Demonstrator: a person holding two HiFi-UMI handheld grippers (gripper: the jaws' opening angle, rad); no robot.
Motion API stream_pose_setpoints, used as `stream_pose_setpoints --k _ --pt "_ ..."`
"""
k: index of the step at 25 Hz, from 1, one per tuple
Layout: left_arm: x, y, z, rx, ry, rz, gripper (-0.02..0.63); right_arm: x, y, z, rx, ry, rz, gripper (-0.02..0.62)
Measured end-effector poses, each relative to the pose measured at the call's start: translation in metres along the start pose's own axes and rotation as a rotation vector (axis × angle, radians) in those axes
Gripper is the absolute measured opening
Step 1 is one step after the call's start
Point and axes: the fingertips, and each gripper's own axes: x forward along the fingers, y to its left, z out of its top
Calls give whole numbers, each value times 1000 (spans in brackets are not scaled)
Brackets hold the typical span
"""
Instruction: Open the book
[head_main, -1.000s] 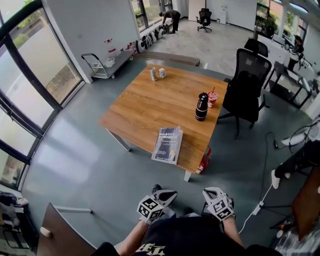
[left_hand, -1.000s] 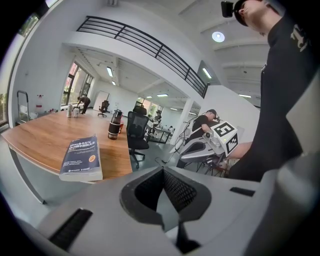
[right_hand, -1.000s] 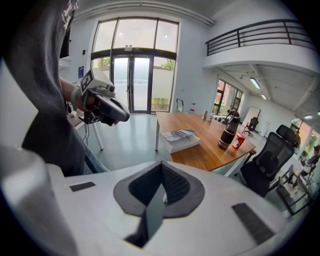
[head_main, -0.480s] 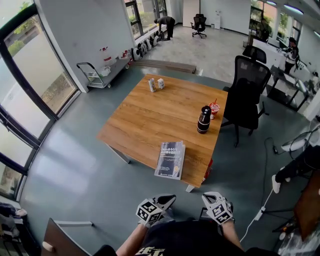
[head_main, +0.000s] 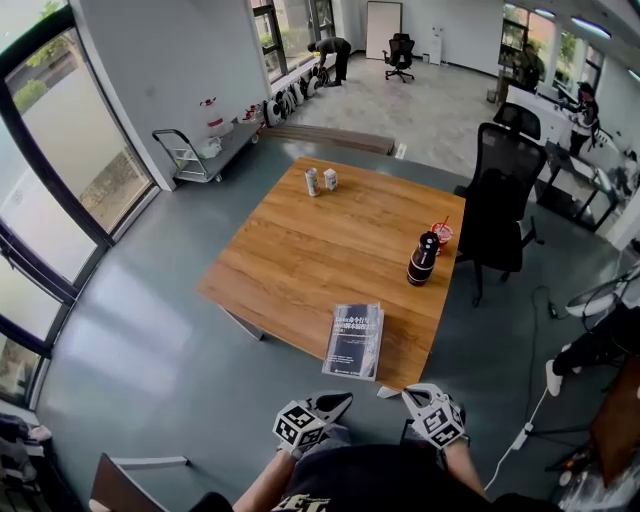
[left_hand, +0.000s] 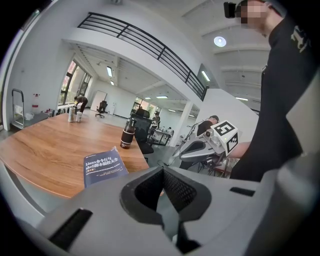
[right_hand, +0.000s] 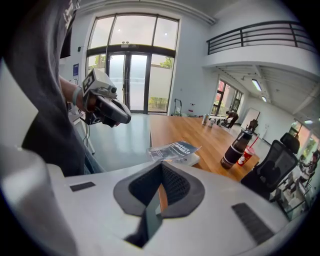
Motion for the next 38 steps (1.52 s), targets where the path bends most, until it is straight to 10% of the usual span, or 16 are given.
stream_pose_setpoints --k 38 --pt "-82 163 15 -82 -60 -45 5 111 39 109 -30 105 -8 -14"
